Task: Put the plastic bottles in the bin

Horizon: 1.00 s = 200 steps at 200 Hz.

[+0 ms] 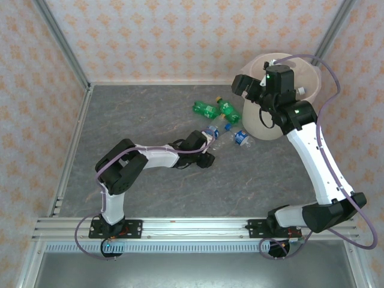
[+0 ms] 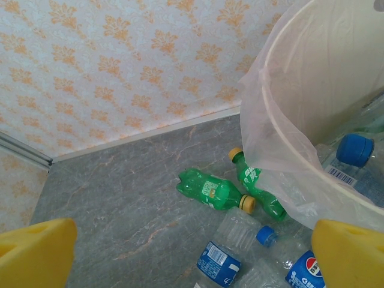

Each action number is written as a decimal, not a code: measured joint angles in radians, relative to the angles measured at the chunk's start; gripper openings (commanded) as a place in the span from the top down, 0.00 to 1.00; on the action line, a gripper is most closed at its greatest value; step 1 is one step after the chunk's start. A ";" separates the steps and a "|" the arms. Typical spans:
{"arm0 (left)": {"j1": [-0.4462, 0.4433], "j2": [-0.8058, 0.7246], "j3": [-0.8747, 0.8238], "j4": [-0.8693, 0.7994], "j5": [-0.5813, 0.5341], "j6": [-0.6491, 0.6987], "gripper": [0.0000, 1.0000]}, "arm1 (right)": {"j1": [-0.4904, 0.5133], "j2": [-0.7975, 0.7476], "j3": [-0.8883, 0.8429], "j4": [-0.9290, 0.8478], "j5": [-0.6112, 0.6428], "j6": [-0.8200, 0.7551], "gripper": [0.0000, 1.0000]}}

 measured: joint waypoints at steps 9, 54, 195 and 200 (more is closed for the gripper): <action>-0.002 0.000 0.000 0.001 -0.005 0.006 0.62 | 0.000 0.000 0.000 0.000 0.000 0.000 0.00; -0.008 -0.022 -0.010 -0.004 -0.021 0.011 0.76 | 0.000 0.000 0.000 0.000 0.000 0.003 0.00; -0.047 -0.457 -0.139 -0.006 -0.091 -0.073 0.76 | 0.000 0.000 -0.033 0.097 -0.173 0.090 0.00; -0.047 -0.467 -0.139 -0.005 -0.093 -0.079 0.76 | 0.000 0.000 -0.037 0.106 -0.186 0.098 0.00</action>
